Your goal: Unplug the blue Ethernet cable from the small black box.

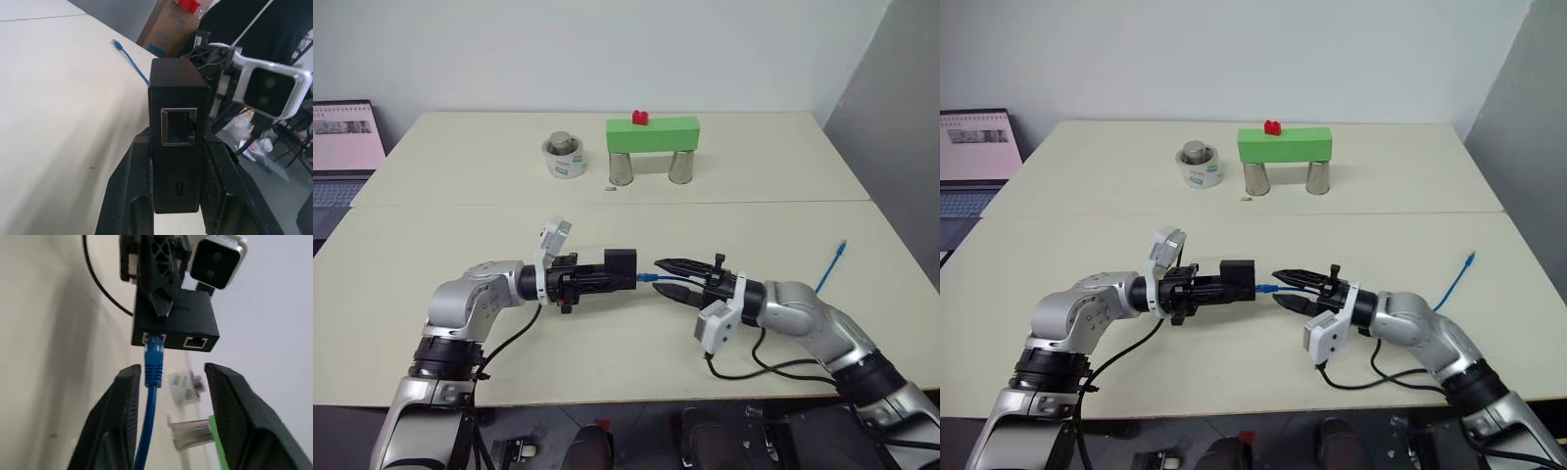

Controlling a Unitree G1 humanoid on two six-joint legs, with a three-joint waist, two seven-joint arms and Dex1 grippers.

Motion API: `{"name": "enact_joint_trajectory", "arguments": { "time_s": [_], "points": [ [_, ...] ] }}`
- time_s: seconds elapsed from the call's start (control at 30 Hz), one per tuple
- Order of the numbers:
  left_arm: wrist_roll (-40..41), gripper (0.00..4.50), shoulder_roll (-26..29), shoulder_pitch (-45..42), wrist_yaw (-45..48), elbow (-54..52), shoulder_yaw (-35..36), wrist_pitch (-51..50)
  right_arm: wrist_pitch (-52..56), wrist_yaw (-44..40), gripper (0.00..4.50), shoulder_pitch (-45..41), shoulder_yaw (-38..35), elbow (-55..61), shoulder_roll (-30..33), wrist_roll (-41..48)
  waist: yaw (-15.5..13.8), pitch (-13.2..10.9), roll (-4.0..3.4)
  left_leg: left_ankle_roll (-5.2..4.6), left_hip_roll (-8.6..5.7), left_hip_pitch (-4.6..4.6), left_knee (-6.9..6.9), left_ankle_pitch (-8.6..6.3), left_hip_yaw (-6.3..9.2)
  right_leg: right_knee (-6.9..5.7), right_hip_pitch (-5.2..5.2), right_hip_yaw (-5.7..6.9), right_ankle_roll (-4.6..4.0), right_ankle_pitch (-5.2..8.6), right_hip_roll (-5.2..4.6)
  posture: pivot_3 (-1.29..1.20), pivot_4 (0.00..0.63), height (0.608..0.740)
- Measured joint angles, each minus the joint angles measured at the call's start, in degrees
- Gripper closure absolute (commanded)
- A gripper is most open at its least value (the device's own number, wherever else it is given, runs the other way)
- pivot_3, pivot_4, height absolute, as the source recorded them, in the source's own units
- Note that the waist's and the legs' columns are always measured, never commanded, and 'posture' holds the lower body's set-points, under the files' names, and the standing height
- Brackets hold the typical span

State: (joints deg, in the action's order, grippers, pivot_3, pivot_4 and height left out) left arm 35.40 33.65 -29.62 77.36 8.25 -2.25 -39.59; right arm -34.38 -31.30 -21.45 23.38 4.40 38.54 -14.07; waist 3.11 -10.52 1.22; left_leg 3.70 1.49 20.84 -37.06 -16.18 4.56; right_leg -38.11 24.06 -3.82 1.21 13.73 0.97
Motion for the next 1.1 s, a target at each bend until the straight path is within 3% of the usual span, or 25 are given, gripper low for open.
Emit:
{"name": "enact_joint_trajectory", "arguments": {
  "time_s": [0.03,0.13,0.23,0.57,1.1],
  "points": [
    [-0.37,3.72,-0.17,-0.31,0.39,0.69,-0.14,0.85,5.17,-3.22,1.18,1.98,0.08,3.11,1.05,4.46,-0.14,0.00,0.00,0.00,0.00,0.00,0.00,0.00,0.01,0.00,-0.01,0.01,0.00,0.00,0.00,0.00,0.150,0.740],
    [-1.91,3.72,-0.85,-0.87,1.18,2.39,-0.57,4.37,26.88,-9.74,1.13,6.58,-0.28,13.43,2.90,20.28,-0.36,0.00,0.00,0.00,0.01,0.01,-0.05,0.00,0.02,-0.03,-0.01,0.01,0.00,0.00,0.00,0.00,0.150,0.740],
    [-3.40,3.72,-2.35,-1.56,3.09,3.55,-1.84,9.08,45.75,-8.03,1.13,5.20,-4.64,20.69,-0.34,34.93,-0.02,0.00,0.00,-0.01,0.02,-0.02,-0.17,0.00,0.00,-0.17,-0.01,0.00,0.11,0.05,0.02,0.00,0.150,0.740],
    [-4.09,3.72,-3.94,-2.07,7.17,4.05,-2.49,12.61,74.57,-6.68,1.13,-1.32,-13.19,22.09,-4.34,56.04,-0.03,-0.01,0.01,-0.03,0.02,0.01,-0.40,0.01,0.04,-0.50,0.06,0.05,0.19,0.15,0.07,0.00,0.150,0.740],
    [-4.14,3.72,-4.08,-2.56,7.83,4.01,-3.04,12.71,78.40,-9.66,1.13,-2.56,-11.31,17.79,-6.10,53.35,0.11,-0.01,0.01,-0.04,0.03,0.03,-0.44,0.01,0.04,-0.50,0.07,0.05,0.20,0.16,0.08,0.00,0.150,0.740]
  ]
}}
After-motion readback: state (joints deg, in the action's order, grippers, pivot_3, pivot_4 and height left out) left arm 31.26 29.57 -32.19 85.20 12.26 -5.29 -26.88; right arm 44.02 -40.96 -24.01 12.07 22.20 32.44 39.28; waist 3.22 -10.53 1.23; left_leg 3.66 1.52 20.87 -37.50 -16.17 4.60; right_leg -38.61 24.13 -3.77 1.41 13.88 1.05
